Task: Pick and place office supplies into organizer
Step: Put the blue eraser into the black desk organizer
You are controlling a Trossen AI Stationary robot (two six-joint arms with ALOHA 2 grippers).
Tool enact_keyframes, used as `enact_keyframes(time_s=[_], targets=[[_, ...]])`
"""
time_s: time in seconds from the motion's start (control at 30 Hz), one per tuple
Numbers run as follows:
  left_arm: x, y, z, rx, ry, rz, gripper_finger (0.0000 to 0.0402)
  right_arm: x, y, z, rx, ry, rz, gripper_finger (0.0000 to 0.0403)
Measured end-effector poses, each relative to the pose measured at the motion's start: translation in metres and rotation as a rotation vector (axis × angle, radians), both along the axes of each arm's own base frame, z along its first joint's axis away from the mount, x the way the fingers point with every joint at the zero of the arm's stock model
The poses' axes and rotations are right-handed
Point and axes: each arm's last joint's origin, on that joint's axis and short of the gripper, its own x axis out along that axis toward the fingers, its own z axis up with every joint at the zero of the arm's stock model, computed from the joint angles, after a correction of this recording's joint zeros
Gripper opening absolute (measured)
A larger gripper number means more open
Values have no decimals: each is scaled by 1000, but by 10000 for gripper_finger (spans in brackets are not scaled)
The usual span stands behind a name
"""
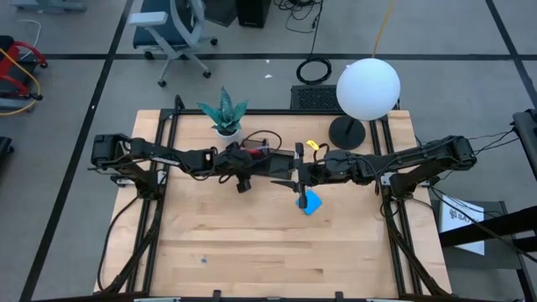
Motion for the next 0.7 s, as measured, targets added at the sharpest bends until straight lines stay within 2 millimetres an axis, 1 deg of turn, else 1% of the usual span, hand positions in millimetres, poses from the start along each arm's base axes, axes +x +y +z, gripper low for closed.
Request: enact_keyframes(time_s=[0.1,0.33,0.47,0.6,0.7], targets=[[2,-4,2,-5,-3,-20,225,0,0,0,0,0,0,100],[2,-4,4,16,-3,1,251,0,0,0,0,0,0,100],[1,-5,9,34,-21,27,266,0,0,0,0,1,0,100],[1,-7,8,16,-11,12,280,0,0,0,0,3,0,100],[0,-6,7,41,-4,61,288,0,0,0,0,2,0,100]])
